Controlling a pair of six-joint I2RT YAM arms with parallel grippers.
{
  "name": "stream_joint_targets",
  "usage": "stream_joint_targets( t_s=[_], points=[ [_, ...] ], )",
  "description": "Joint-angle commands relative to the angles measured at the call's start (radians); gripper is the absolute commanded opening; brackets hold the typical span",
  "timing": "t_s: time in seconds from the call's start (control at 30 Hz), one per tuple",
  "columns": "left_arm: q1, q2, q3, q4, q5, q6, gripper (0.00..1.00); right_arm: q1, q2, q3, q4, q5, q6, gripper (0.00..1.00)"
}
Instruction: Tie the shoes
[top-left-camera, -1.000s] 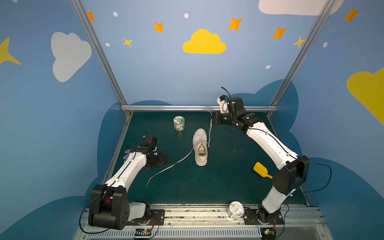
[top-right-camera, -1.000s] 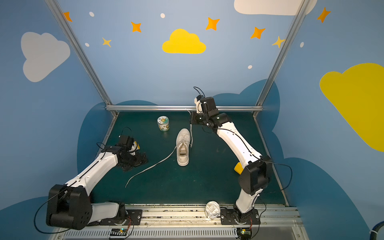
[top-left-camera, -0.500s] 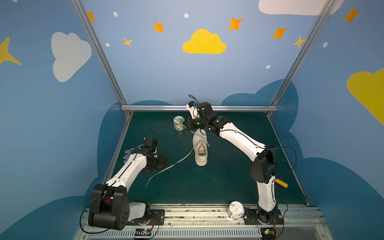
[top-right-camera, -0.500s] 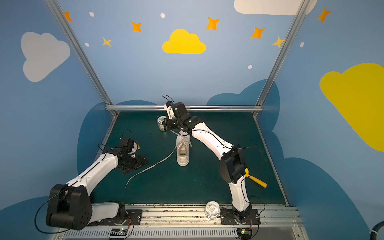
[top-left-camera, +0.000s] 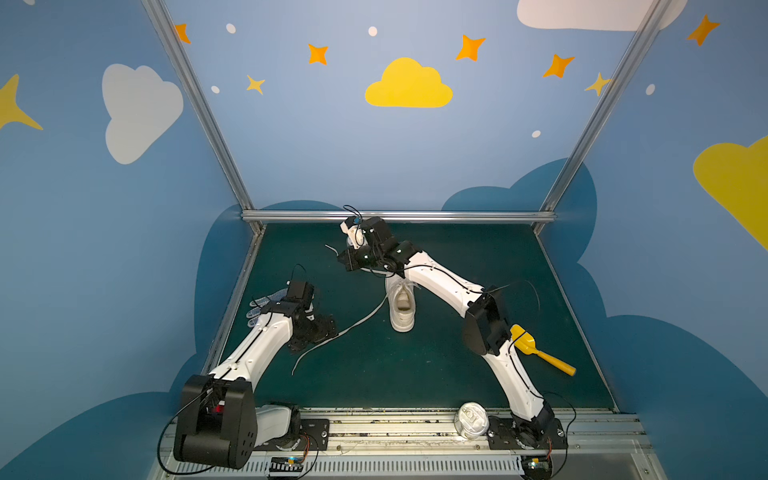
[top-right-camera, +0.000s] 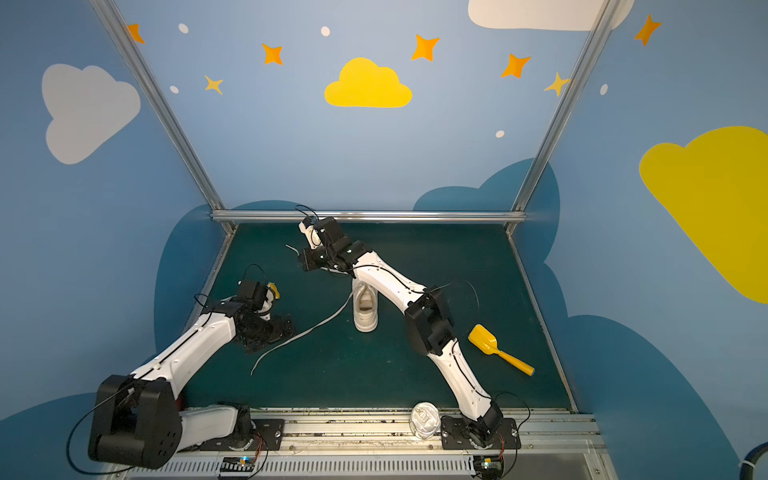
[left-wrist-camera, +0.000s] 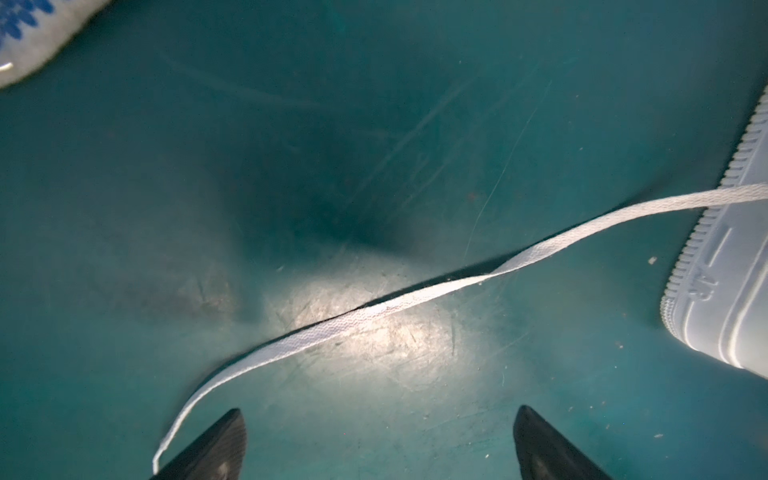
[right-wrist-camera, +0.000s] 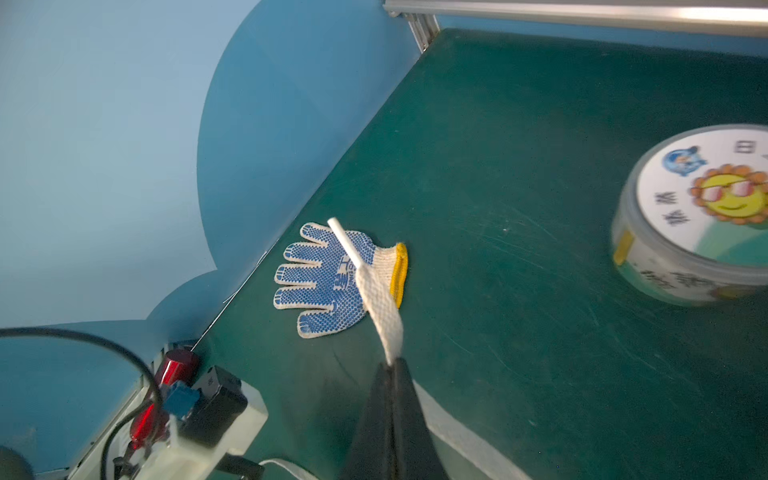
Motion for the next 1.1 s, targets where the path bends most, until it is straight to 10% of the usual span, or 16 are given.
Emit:
stream_joint_targets(
  t_s=[0.0,0.8,1.07],
  points=[
    [0.002,-0.023,-0.004,-0.008,0.009,-0.009,0.99,0.014,0.036,0.047,0.066,-0.043,0.021,0.00],
    [0.000,-0.020,-0.005,-0.017,0.006,-0.015,0.99,0.025,0.188,0.067,0.191,-0.105,0.116,0.00],
    [0.001,-0.011,-0.005,-0.018,0.003,-0.021,0.99,0.009,0.098,-0.021,0.173,-0.063,0.070,0.56]
  ],
)
